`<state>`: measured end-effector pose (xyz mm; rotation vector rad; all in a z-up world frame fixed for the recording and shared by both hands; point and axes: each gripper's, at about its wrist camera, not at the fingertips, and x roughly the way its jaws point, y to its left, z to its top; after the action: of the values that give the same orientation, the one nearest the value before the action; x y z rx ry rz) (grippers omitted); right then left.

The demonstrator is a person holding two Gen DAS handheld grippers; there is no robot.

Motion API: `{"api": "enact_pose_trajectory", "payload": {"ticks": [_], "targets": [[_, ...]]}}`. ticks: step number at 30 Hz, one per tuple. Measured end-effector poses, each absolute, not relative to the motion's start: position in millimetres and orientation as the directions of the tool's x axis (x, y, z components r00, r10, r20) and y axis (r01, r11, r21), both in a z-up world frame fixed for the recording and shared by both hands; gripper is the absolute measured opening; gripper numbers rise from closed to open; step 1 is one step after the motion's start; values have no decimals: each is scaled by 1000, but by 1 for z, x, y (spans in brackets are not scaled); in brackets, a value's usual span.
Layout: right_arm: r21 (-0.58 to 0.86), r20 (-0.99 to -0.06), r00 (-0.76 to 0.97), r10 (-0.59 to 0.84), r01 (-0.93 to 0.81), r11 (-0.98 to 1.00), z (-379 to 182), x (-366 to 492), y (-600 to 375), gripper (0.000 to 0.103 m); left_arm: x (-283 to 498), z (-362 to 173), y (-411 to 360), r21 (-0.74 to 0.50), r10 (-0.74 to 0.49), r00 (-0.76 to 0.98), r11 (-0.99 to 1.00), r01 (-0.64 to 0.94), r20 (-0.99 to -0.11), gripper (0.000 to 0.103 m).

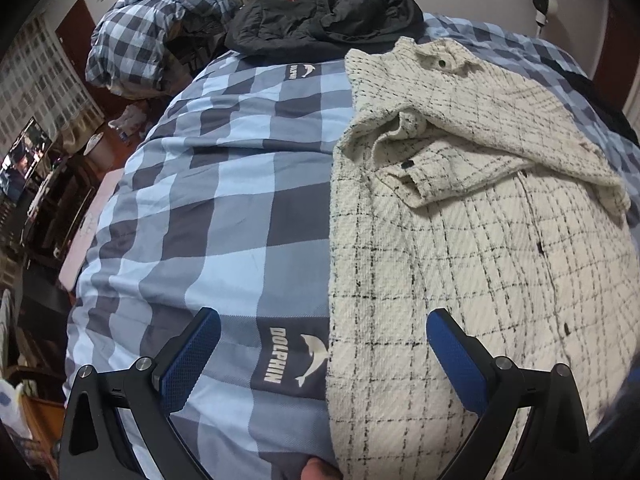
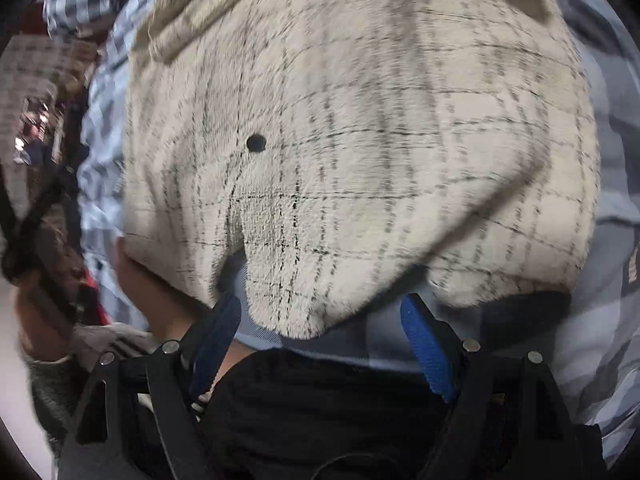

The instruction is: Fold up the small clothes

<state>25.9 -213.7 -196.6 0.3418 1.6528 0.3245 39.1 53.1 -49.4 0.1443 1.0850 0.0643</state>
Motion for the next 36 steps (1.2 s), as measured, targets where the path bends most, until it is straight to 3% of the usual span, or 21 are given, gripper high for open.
{"api": "enact_pose_trajectory", "payload": {"ticks": [3, 4, 5, 6, 10, 12, 15, 16, 19, 22, 25, 29, 36], "targets": [[360, -923, -141, 358, 7, 933, -212, 33, -192, 78, 38, -50, 51, 154, 124, 465, 988, 26, -877, 103], [359, -923, -149, 355, 7, 933, -214, 33, -189, 62, 38, -50, 51, 154, 124, 464, 988, 28, -877, 103], [356, -922, -160, 353, 6, 934, -219, 35, -186, 24, 39, -51, 50, 155, 124, 463, 988, 29, -878, 103], [355, -919, -183, 349, 0, 935, -225, 35, -184, 6, 39, -51, 50, 154, 123, 461, 988, 31, -879, 103], [401, -908, -136, 396, -12, 916, -219, 36, -183, 2, 40, -51, 48, 155, 119, 462, 987, 40, -879, 103], [495, -867, -77, 492, -12, 869, -203, 33, -184, 2, 40, -50, 46, 152, 114, 466, 987, 44, -877, 103], [627, -776, -87, 625, 7, 779, -199, 31, -178, 13, 40, -49, 45, 146, 107, 467, 988, 49, -878, 103], [628, -771, -116, 626, 25, 778, -203, 32, -178, 28, 40, -49, 45, 143, 103, 468, 988, 50, -878, 103], [577, -807, -87, 584, 96, 811, -199, 33, -203, 47, 40, -49, 44, 138, 96, 467, 989, 55, -879, 103], [433, -901, 40, 431, 94, 897, -175, 35, -239, 97, 39, -47, 44, 125, 84, 467, 990, 57, -880, 103], [232, -972, 1, 235, 143, 962, -187, 38, -279, 101, 41, -46, 43, 115, 73, 470, 992, 60, -879, 103], [177, -968, -146, 204, 180, 968, -230, 39, -293, 101, 42, -46, 40, 118, 72, 469, 991, 70, -880, 103], [-119, -964, -193, -184, -306, 945, -258, 19, -194, 101, 41, -47, 43, 117, 72, 464, 991, 68, -883, 103]]}}
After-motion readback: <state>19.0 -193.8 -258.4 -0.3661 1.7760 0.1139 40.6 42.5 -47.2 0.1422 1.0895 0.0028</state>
